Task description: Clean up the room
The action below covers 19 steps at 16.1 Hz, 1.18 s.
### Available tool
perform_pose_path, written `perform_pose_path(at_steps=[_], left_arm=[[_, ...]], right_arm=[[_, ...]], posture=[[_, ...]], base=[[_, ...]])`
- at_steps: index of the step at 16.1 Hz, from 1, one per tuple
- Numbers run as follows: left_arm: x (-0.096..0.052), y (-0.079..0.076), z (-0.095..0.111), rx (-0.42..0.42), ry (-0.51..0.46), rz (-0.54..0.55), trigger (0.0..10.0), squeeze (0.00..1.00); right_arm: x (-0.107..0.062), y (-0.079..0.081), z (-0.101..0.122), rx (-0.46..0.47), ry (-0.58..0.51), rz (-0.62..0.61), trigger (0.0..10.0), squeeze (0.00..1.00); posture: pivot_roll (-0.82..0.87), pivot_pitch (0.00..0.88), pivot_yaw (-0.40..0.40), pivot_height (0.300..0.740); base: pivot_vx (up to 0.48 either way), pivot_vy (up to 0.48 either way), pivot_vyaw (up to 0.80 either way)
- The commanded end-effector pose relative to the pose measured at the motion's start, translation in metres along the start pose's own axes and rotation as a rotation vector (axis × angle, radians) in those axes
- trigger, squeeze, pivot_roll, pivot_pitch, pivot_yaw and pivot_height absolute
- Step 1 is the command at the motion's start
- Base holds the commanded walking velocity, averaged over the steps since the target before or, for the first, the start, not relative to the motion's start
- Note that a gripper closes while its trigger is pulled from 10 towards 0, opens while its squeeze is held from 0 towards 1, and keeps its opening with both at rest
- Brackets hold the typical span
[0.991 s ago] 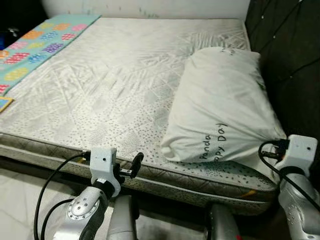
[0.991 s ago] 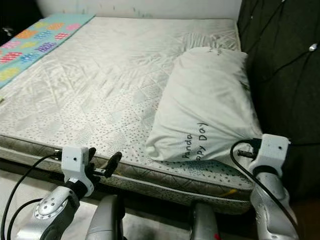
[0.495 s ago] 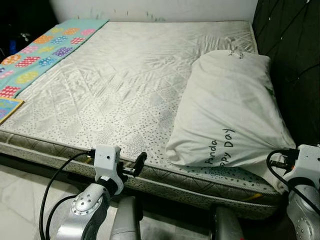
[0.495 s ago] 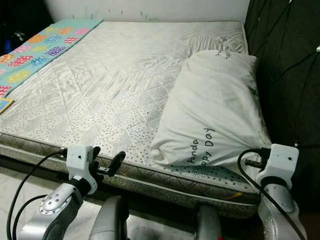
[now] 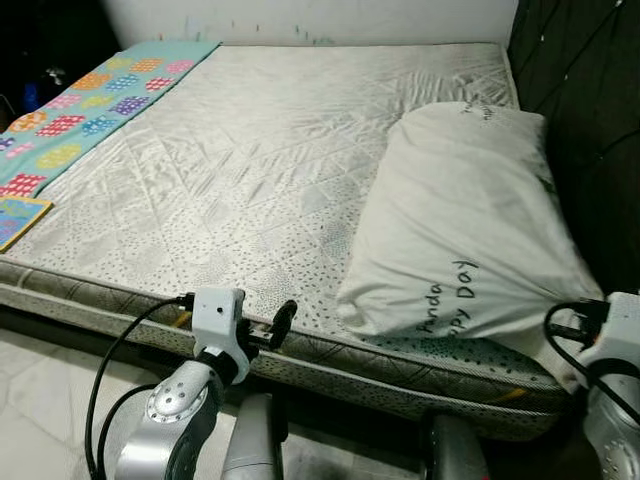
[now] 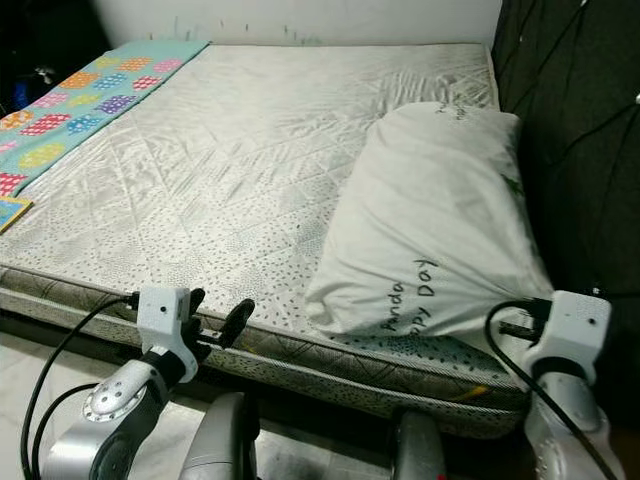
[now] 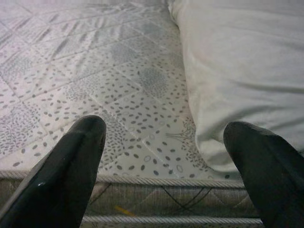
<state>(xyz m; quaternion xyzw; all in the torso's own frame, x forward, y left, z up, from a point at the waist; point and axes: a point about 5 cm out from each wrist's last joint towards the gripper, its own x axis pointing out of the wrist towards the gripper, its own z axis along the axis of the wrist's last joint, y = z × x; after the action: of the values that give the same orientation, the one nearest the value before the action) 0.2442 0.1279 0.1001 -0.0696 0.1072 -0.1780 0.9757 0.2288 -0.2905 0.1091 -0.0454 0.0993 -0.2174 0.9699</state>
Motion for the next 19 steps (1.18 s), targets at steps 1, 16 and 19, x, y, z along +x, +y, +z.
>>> perform_pose_path(at_steps=[1, 16, 19], left_arm=[[0.0, 0.002, 0.0, 0.012, -0.002, 0.005, 10.0, 0.0], [0.002, 0.003, 0.001, -0.008, -0.038, 0.051, 10.0, 0.0], [0.001, 0.004, 0.001, -0.009, -0.052, 0.067, 10.0, 0.0]], right_arm=[[-0.003, -0.023, 0.014, -0.013, -0.061, -0.113, 0.0, 0.0], [0.02, 0.07, 0.039, -0.006, -0.173, 0.14, 10.0, 1.0], [0.02, 0.094, 0.05, -0.008, -0.212, 0.2, 10.0, 0.0]], posture=[[-0.1, 0.0, 0.087, 0.574], [-0.06, 0.0, 0.033, 0.574], [-0.06, 0.0, 0.027, 0.574]], base=[[0.0, 0.0, 0.0], [0.0, 0.0, 0.0], [0.0, 0.0, 0.0]])
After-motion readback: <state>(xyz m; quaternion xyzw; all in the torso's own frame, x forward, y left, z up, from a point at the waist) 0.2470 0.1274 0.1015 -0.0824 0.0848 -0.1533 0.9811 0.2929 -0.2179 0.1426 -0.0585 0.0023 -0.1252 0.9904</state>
